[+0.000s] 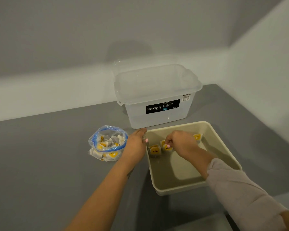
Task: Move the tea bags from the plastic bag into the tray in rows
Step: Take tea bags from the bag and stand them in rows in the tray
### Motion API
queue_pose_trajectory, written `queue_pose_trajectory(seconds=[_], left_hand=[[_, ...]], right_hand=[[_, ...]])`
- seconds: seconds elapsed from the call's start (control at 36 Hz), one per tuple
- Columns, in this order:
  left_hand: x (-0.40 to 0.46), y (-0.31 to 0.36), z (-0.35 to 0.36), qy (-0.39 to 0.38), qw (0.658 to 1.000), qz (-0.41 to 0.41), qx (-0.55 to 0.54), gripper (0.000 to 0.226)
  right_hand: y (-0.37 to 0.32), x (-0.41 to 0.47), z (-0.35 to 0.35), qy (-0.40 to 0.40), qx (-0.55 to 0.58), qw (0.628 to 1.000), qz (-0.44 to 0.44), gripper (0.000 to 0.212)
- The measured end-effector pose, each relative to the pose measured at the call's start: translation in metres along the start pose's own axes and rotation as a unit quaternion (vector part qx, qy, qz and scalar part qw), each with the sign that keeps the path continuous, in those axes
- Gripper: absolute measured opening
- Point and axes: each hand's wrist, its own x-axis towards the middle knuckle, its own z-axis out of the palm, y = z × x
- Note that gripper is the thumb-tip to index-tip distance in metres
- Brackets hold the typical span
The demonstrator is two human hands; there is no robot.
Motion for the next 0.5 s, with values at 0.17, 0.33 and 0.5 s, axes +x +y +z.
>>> queue_pose_trajectory(seconds=[0.17, 0.33, 0.5], left_hand=[[-0.0023, 0.001, -0.0012, -0.009, 1.0, -0.01, 0.0, 0.045], [-0.0023, 0.0034, -0.0021, -0.014, 1.0, -0.016, 0.0, 0.045], [-0.0026, 0.0045, -0.0027, -0.019, 1.0, -0.024, 0.001, 0.045]], right_hand=[[-0.0028, -0.0019, 0.0061, 0.017, -0.03, 0.999, -0.015, 0.025], [-0.0027, -0.0026, 0.0079, 0.029, -0.048, 0.998, -0.029, 0.022], [-0.0018, -0.0021, 0.0071, 0.022, -0.051, 0.998, -0.032, 0.02]])
